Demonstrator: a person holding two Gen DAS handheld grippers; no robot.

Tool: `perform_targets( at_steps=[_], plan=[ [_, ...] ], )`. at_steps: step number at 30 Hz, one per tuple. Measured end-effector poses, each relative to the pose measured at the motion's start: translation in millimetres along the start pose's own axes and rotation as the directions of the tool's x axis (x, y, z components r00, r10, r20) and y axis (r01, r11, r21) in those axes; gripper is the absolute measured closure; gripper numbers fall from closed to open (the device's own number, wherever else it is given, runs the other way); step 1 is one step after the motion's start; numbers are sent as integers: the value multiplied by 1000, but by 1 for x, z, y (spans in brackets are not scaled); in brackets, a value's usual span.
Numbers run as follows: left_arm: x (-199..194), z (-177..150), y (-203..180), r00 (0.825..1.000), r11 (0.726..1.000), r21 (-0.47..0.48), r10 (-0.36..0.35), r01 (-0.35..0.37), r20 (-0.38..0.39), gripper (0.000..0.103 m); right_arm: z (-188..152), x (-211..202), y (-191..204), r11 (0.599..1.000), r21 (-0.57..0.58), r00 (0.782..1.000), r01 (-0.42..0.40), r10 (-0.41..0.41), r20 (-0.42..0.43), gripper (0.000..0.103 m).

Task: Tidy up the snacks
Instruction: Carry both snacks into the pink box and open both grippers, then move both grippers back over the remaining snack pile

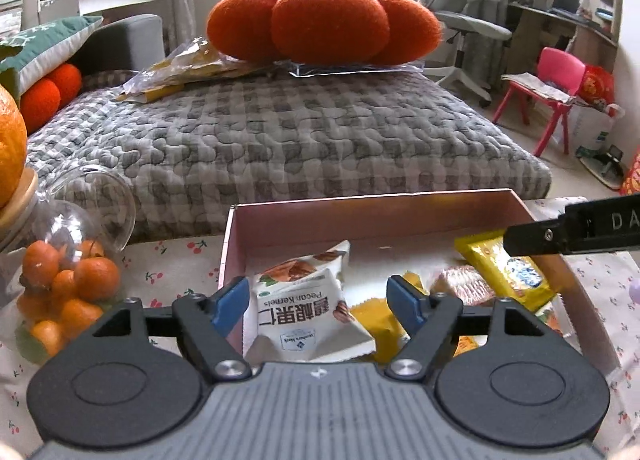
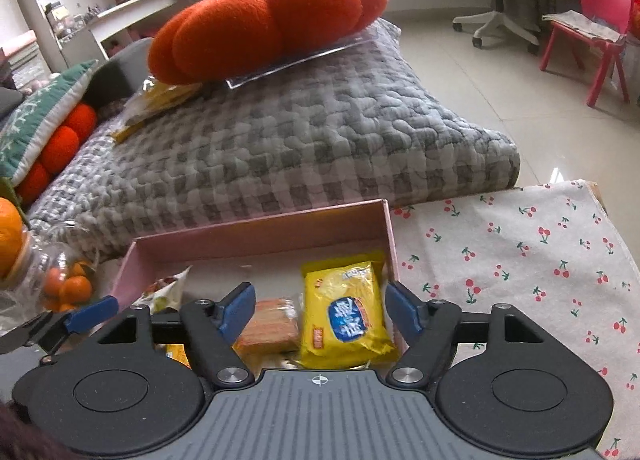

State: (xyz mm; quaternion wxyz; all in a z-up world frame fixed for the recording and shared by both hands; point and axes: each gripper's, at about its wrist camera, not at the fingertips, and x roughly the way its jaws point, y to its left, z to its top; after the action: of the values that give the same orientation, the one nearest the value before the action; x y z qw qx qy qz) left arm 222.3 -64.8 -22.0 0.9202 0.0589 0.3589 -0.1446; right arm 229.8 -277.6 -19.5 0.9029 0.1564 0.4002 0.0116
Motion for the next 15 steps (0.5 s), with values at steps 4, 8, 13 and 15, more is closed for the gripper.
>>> perform_targets(
  at_steps=[4,8,13,15],
  plan=[
    [-8,-2,-2,1000,1000,7,-9,9,-6,23,0,-10,4,1000,-14,1000,8,-8,-2,23],
    [-21,-3,-4,1000,1000,22,-14,15,-5,20,-3,-25,7,1000,-27,1000,13,-13,3,21],
    [-39,-5,-6,1000,999,37,-16,17,-7,16,-7,-47,11,999,-24,1000,24,-24,2,16],
    [-48,-7,-7,1000,999,42,-18,18,-10,15,-10,-58,13,999,-23,1000,23,-23,1,16]
  ],
)
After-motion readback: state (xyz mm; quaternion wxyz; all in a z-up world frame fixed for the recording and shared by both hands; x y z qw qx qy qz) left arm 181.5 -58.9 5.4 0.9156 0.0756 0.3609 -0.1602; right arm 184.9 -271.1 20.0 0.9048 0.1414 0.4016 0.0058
